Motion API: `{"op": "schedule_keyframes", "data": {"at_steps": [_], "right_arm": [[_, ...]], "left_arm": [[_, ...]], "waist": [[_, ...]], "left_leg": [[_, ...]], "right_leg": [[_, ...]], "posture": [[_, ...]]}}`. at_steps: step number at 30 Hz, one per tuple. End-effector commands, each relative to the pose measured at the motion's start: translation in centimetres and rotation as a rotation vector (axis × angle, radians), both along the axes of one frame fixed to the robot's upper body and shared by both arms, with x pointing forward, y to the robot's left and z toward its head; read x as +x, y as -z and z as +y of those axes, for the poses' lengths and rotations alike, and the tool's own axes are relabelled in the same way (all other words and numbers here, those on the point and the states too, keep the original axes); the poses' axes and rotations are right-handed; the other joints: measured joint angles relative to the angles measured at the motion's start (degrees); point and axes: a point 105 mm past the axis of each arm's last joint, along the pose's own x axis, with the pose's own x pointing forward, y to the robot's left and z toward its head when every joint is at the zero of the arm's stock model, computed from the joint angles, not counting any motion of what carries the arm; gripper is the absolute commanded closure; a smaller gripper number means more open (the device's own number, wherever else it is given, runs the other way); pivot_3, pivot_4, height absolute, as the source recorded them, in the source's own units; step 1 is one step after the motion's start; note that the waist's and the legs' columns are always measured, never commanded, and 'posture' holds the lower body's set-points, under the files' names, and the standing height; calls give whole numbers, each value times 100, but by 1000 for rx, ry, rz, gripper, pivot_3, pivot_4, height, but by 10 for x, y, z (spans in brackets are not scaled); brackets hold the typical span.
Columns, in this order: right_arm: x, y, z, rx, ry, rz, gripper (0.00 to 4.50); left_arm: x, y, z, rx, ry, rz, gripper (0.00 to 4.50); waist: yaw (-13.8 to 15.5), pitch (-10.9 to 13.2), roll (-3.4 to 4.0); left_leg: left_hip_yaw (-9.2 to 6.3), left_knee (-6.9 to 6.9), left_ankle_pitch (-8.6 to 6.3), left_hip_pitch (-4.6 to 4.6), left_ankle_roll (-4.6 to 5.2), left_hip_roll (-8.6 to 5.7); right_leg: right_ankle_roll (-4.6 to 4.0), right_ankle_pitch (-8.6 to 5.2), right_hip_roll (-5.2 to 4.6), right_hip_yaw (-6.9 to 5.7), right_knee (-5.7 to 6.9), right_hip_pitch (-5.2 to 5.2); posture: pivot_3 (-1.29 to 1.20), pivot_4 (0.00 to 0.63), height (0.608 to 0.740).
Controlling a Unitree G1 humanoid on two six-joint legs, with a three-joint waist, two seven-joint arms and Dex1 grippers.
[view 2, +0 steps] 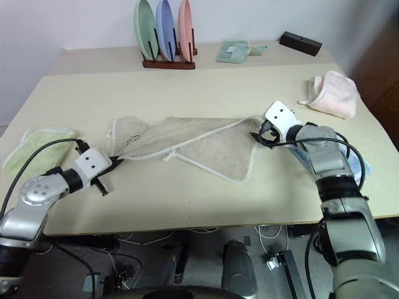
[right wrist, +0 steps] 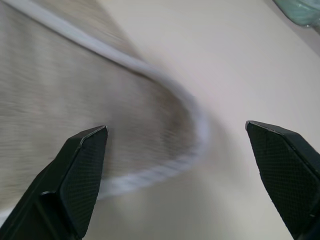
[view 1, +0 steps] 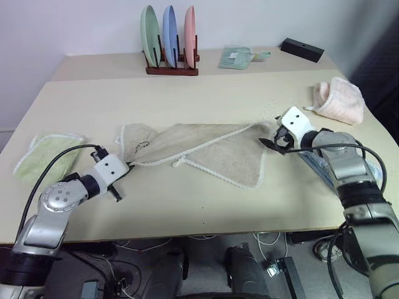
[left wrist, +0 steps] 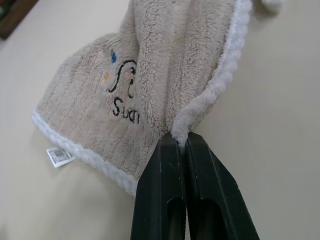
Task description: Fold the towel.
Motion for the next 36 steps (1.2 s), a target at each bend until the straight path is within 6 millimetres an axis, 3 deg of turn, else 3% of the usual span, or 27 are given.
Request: {"op": "schedule_keyframes", "data": {"at_steps": [1,12,15,22,24,28,32,33,36], "right_arm": [[13,-8,4,-26,-15,-37,0],[31,6,23,217,84,155,0],[33,5,22,276,118,170,850],[31,4,23,335,104,203,4413],[31,-1,21,322,97,173,4468],[32,-22,15,234,47,72,4468],[35,-65,11,95,-9,-114,4468],[36,-75,11,65,-16,-157,4468],[38,-134,15,57,-16,-341,4468]], "left_arm": [[-5,-14,3,-3,-1,-44,4488],[-15,-3,6,-6,-8,-19,4488],[-18,0,6,-4,-8,-15,4500],[-22,5,10,-2,-13,7,4500],[-22,5,11,0,-13,8,4500],[-17,-3,14,-23,-28,-7,4500],[5,-27,21,-82,-80,-70,4500],[13,-35,24,-88,-92,-97,4500],[56,-88,40,-99,-190,-289,4500]], "waist": [[-1,1,1],[-33,2,4],[-33,2,5],[-25,2,7],[-25,2,7],[-28,6,13],[-6,10,19],[-15,10,19],[-14,16,19]], "left_leg": [[0,0,0,0,0,0],[-10,-4,0,1,-1,0],[-14,-5,0,1,-1,0],[-11,-5,0,1,-1,1],[-12,-5,0,1,-1,1],[-7,-6,0,-1,-1,1],[-1,-4,3,-9,-5,0],[3,-3,3,-9,-6,0],[8,-2,10,-14,-19,4]], "right_leg": [[0,0,0,0,0,0],[-3,1,8,11,4,-7],[-3,2,12,17,4,-10],[-6,3,23,23,5,-14],[-6,4,24,23,5,-15],[-7,4,25,27,6,-21],[-7,5,26,28,11,-30],[-7,5,29,28,13,-30],[-16,13,40,28,15,-40]], "posture": [[0,150,740],[0,150,740],[0,150,740],[0,150,740],[0,150,740],[0,150,740],[0,150,740],[0,150,740],[0,150,740]]}}
